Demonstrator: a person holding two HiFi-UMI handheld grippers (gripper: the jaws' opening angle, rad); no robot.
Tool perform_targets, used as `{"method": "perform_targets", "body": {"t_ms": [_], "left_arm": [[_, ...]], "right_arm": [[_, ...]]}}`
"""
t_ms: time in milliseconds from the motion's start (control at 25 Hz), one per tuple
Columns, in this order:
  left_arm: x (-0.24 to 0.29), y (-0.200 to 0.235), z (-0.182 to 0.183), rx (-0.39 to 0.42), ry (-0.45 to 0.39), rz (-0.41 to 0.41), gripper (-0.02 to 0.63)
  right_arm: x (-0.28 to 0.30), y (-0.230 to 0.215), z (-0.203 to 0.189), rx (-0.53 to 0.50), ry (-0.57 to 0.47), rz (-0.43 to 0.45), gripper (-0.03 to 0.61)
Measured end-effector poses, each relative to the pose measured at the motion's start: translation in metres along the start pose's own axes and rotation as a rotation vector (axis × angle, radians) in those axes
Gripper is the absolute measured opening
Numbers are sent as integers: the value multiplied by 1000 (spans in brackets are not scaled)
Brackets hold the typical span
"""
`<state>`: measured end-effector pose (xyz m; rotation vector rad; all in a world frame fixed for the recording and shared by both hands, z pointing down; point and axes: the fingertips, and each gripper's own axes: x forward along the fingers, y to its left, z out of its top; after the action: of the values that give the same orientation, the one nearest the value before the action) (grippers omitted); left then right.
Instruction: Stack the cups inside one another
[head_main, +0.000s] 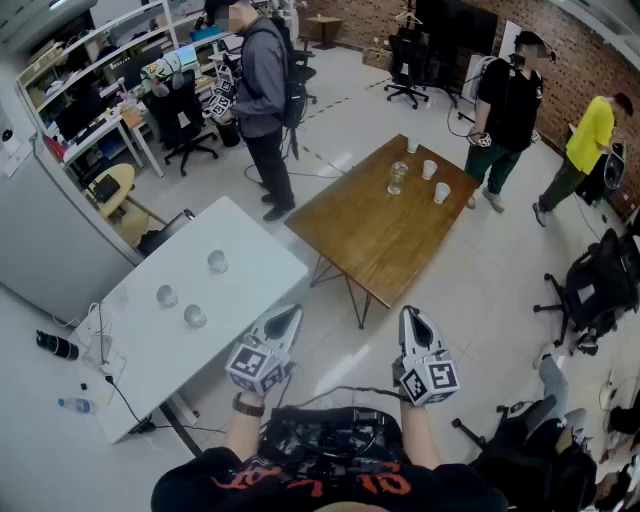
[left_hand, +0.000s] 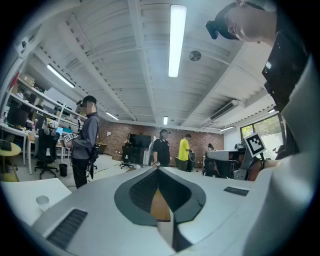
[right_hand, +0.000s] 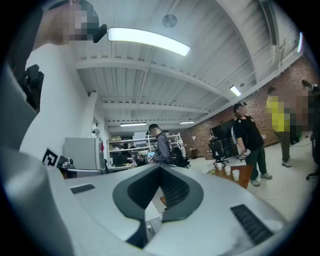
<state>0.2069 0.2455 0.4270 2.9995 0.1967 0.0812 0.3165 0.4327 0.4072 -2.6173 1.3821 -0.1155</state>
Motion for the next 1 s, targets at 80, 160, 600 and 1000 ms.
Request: {"method": "perform_targets", "body": {"t_ms": [80, 160, 600, 1000], "left_arm": [[2, 6, 4, 8, -8, 26, 0], [3, 13, 5, 7, -13, 58, 0], [-9, 13, 5, -20, -21, 312, 0], [-53, -2, -1, -43, -30, 535, 0]], "right_arm": [[12, 1, 3, -2, -6, 31, 5], [23, 1, 3, 10, -13, 69, 5], [73, 5, 9, -1, 13, 350, 5], [94, 51, -2, -6, 63, 595, 5]]}}
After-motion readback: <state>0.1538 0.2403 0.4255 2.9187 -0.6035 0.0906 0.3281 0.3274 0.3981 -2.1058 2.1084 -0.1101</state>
